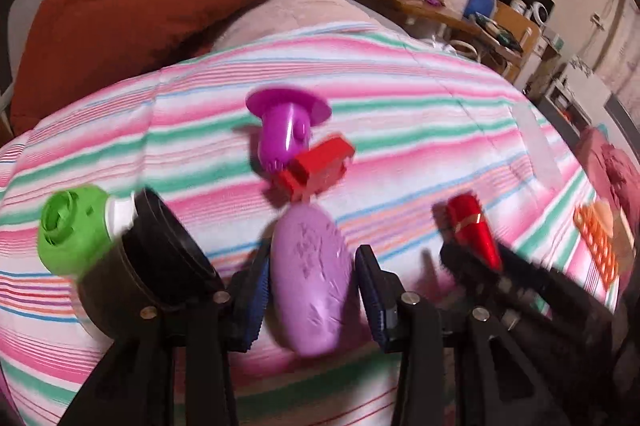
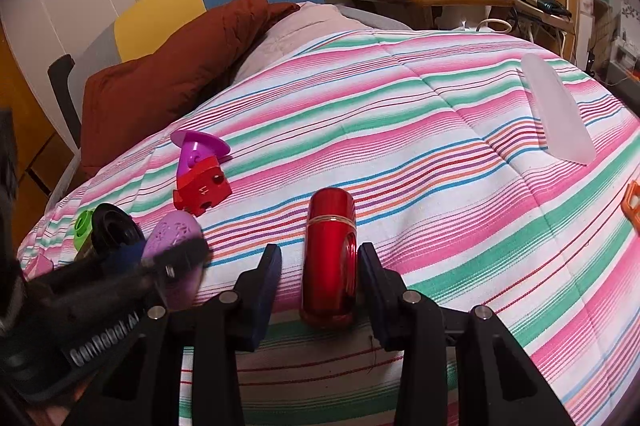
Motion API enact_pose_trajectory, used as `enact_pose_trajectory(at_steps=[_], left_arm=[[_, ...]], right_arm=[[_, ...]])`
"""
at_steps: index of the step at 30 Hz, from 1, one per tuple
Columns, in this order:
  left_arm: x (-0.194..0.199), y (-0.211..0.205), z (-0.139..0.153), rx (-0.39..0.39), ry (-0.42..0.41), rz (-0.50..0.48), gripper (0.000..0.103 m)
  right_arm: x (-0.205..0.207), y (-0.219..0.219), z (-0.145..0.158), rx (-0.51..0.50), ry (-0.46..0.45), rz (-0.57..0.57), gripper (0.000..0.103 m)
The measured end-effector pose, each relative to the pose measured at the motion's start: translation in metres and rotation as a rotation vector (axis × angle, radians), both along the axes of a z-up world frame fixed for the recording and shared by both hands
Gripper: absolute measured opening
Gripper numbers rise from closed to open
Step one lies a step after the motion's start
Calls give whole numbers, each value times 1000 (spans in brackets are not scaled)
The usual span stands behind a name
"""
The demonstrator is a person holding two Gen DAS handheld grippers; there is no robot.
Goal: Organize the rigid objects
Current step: 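Grasp the red bottle with the right tool while the left tool grasps the purple egg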
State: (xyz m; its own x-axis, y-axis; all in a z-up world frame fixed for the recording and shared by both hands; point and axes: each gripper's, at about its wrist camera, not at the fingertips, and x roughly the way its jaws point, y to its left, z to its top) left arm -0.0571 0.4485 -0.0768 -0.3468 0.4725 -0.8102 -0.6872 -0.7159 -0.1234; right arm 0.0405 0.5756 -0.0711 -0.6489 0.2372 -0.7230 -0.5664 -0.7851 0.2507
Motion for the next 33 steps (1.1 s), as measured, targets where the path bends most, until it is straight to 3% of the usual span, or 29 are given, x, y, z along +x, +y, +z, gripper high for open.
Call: enact_pose_trajectory(at_steps=[5, 16, 21, 23, 33], left_arm=[[13, -5, 0, -30, 73, -85, 41], [38, -43, 5, 29, 25, -27, 40], [47, -60, 9, 65, 22, -4, 37], [50, -66, 9, 66, 22, -5, 37], [65, -69, 11, 17, 56, -48, 37]], right_arm=[[-3, -2, 0, 22, -17, -1, 41], [-7, -6, 0, 69, -45, -1, 40], [-7, -9, 1, 79, -45, 1, 33], [-5, -10, 1, 75, -41, 3, 27], [-8, -21, 1, 93, -67, 20, 27]])
